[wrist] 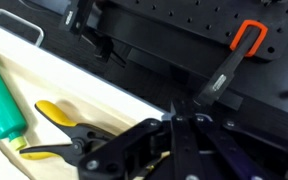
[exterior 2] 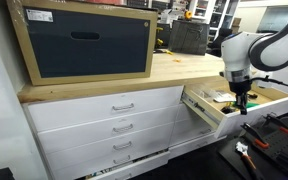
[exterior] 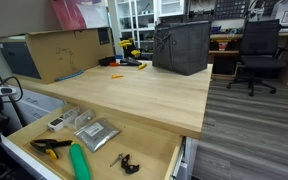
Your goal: Close the topmost drawers.
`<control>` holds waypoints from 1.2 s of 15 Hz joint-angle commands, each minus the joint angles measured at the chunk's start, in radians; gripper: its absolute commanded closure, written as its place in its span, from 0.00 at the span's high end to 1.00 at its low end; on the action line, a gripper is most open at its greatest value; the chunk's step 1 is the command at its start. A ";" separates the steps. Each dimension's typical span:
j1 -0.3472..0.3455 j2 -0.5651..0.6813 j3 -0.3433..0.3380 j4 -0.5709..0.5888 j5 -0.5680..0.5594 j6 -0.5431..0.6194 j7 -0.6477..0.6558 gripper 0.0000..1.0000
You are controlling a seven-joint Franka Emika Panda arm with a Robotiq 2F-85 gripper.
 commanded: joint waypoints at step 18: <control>-0.083 0.054 -0.142 -0.006 -0.958 0.482 0.525 0.00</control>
